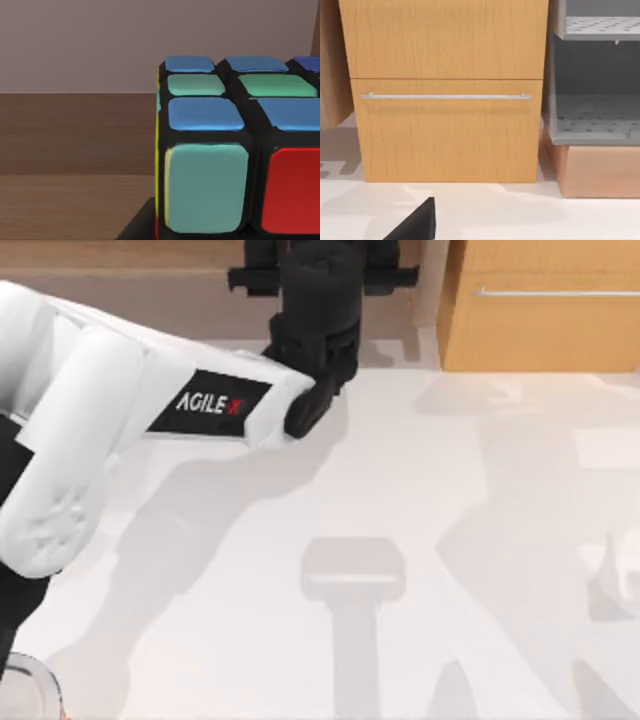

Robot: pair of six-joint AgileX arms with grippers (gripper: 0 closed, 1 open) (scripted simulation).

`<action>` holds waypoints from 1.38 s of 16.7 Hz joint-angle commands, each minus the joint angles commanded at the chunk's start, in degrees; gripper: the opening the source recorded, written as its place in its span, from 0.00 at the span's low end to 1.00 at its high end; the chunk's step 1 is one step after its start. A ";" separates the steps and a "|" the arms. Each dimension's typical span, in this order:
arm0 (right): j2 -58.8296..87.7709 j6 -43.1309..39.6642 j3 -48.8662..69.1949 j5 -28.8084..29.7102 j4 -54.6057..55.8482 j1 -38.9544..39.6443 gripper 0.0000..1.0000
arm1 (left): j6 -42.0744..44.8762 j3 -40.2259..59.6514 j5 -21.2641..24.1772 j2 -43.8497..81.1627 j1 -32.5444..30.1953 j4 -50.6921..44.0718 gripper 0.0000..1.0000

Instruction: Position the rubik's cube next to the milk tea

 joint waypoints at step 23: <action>0.00 0.00 0.00 0.00 0.00 0.00 1.00 | 0.10 0.52 -0.04 -1.22 -0.17 -1.69 0.00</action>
